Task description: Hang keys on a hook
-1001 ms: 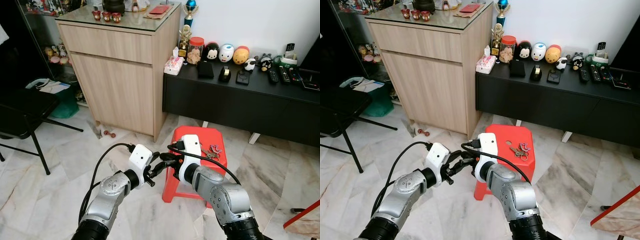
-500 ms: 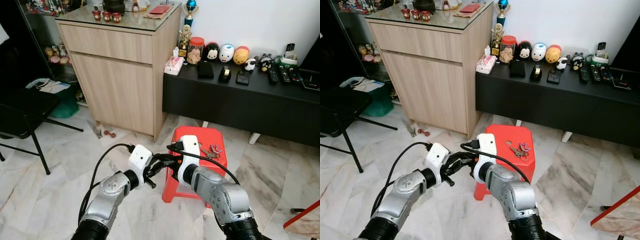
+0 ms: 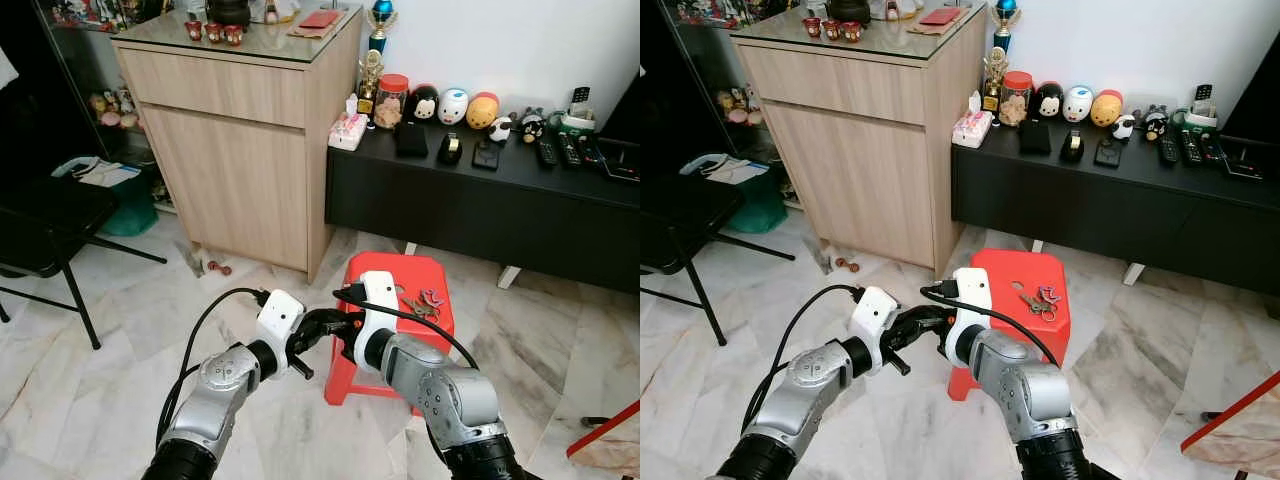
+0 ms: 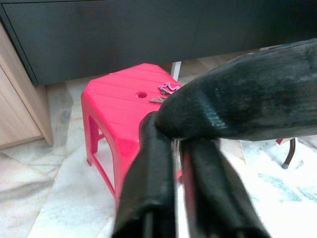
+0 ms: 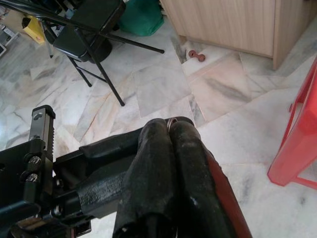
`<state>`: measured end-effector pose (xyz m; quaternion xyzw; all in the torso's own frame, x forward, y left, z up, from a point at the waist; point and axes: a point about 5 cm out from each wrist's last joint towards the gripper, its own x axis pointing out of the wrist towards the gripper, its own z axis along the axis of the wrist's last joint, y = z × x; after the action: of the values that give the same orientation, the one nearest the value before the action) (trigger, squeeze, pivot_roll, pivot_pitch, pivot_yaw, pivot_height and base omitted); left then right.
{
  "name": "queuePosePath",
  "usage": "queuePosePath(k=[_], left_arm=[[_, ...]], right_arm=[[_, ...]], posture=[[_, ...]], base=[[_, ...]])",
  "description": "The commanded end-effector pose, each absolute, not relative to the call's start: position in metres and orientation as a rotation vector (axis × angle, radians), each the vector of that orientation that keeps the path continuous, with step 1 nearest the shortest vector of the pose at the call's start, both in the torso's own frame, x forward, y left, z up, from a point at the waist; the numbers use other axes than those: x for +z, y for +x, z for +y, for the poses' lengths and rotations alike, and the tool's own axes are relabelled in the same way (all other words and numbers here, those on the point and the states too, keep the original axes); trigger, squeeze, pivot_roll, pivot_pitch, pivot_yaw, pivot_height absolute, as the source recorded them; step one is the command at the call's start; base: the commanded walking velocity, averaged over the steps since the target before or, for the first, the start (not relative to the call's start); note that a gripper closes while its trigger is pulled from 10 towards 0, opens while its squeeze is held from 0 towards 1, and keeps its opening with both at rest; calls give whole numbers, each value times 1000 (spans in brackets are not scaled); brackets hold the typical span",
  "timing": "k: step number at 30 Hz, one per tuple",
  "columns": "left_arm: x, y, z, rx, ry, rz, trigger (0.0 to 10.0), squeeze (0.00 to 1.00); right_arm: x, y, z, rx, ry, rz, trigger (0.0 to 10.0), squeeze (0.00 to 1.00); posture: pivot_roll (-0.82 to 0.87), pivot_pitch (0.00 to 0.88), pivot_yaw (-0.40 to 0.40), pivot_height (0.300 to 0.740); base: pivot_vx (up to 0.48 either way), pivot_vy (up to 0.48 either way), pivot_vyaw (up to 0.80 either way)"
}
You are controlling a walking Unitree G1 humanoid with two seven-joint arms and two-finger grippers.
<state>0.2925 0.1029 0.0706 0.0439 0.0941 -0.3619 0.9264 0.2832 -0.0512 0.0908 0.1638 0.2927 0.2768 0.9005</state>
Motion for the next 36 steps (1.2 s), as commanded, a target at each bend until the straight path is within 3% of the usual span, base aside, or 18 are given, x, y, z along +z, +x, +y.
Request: queuePosePath(k=[1, 16, 36], left_arm=[[73, 296, 103, -739, 87, 189, 0, 0], [73, 295, 104, -739, 76, 188, 0, 0], [72, 295, 103, -752, 77, 194, 0, 0]], right_arm=[[93, 281, -46, 589, 358, 607, 10000, 0], [85, 288, -69, 465, 278, 605, 10000, 0], [99, 299, -68, 461, 302, 479, 10000, 0]], posture=[[-19, 0, -47, 740], [-17, 0, -47, 740], [-15, 0, -48, 740]], base=[[0, 0, 0], [0, 0, 0], [0, 0, 0]])
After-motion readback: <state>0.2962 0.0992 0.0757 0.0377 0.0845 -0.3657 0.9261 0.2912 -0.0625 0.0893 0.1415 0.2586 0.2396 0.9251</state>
